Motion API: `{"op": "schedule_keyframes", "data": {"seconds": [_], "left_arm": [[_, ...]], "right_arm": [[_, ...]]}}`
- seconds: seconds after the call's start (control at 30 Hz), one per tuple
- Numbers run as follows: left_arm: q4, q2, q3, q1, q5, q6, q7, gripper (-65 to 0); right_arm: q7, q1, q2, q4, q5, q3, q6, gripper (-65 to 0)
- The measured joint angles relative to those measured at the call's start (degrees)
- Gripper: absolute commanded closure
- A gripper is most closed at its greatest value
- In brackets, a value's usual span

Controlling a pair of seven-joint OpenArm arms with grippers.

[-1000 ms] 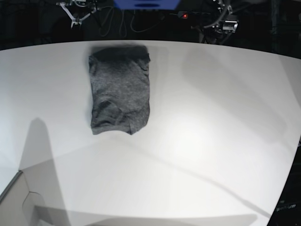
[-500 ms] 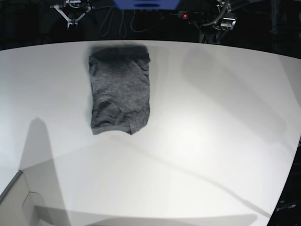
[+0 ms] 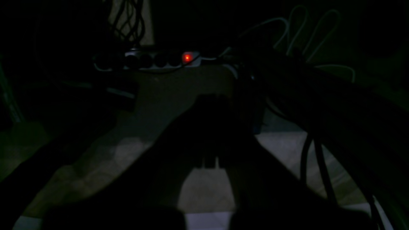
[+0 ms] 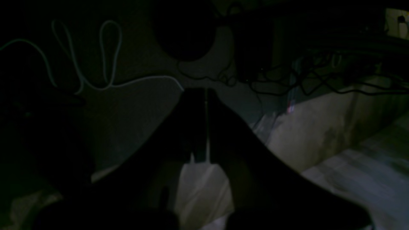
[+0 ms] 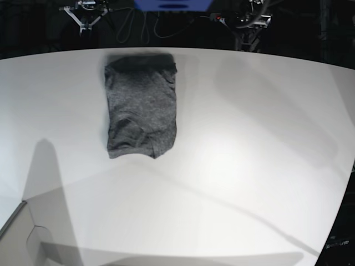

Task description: Layout the t-shirt on the table in an organized manner, then fold the t-shirt properly

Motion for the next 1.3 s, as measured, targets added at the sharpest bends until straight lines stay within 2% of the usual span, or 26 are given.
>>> {"op": "schedule_keyframes", "data": {"seconds": [0.23,0.43,1.3], "left_arm": [[0.00,-0.07,0.00,-0.02,0.00,0.00,0.00,-0.1],[0.00,0.02,0.00,-0.02,0.00,0.00,0.02,-0.1],[0.00,0.26,-0.02,-0.07,-0.02,0.00,-0.02,-0.1]], "right_arm": [[0.31,0.81,-2.54,0.02,-0.02,-0.02,0.04,0.0],[-0.04,2.56,-2.21,-0.04,0.20,-2.38,2.01,0.0],[-0.02,3.80,-2.19,-0.35,0.17,-2.64,2.03,0.0]]}}
